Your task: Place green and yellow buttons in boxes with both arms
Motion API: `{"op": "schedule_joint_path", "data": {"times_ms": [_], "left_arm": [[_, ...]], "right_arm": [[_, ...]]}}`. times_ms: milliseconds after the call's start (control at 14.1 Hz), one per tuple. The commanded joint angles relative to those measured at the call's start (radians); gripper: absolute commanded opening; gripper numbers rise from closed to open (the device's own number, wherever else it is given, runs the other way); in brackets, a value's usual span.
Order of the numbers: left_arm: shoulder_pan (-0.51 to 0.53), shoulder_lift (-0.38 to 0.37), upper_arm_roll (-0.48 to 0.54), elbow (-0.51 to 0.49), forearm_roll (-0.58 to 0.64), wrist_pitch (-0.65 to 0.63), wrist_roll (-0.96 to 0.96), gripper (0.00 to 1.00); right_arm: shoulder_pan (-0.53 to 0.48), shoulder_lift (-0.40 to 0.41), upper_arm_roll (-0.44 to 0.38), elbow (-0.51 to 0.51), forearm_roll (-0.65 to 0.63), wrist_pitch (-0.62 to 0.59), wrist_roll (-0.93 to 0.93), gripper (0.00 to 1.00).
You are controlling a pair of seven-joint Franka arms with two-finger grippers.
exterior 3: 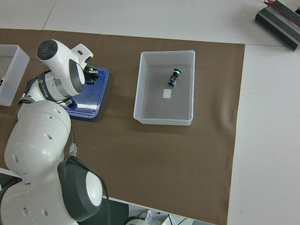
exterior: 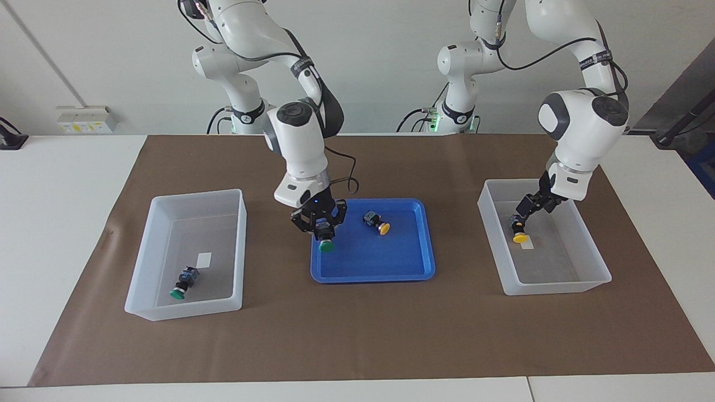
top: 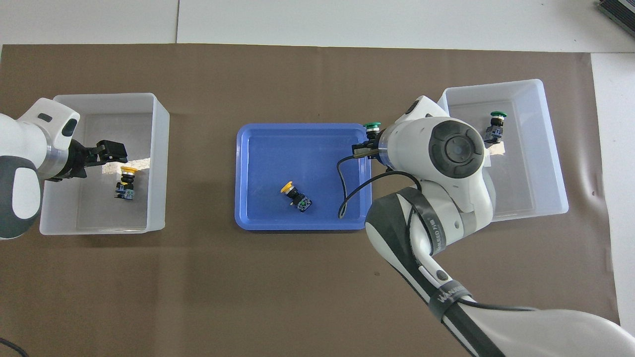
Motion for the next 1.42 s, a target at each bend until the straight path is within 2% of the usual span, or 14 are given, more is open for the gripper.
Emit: {"op": "schedule_joint_path", "data": {"times_ms": [0, 285, 498, 640, 854, 996, 1352], "left_arm": [[-0.088, 0.014, 0.008, 0.086, -0.008, -0.084, -0.137, 1.00], [-0.270, 0.017, 0.008, 0.077, -0.008, -0.013, -0.461, 1.00], [-0.385, 0.037, 0.008, 0.082, -0.007, 0.041, -0.699, 1.00], [-0.488, 0.123, 0.011, 0.131, 0.016, 0.050, -0.889, 1.00], [-0.606, 0.311, 0.009, 0.302, 0.096, 0.043, -1.142, 1.00], [-0.660, 0.369, 0.011, 0.326, 0.101, 0.052, -1.214, 1.00], [-0.706, 0.364, 0.011, 0.261, 0.113, 0.037, -1.245, 1.00]], "right_arm": [[-0.089, -0.024, 0.006, -0.003, 0.001, -0.011, -0.007, 0.00], [-0.228, -0.017, 0.009, -0.002, 0.001, -0.011, -0.030, 0.00], [-0.287, 0.015, 0.008, -0.003, 0.004, 0.010, -0.088, 0.00], [-0.316, 0.046, 0.009, -0.003, 0.004, 0.053, -0.085, 0.00], [-0.342, 0.095, 0.008, -0.003, 0.039, 0.101, -0.079, 0.00], [-0.345, 0.126, 0.008, -0.003, 0.070, 0.136, -0.080, 0.00], [-0.356, 0.154, 0.006, -0.019, 0.069, 0.133, -0.093, 0.00]]}}
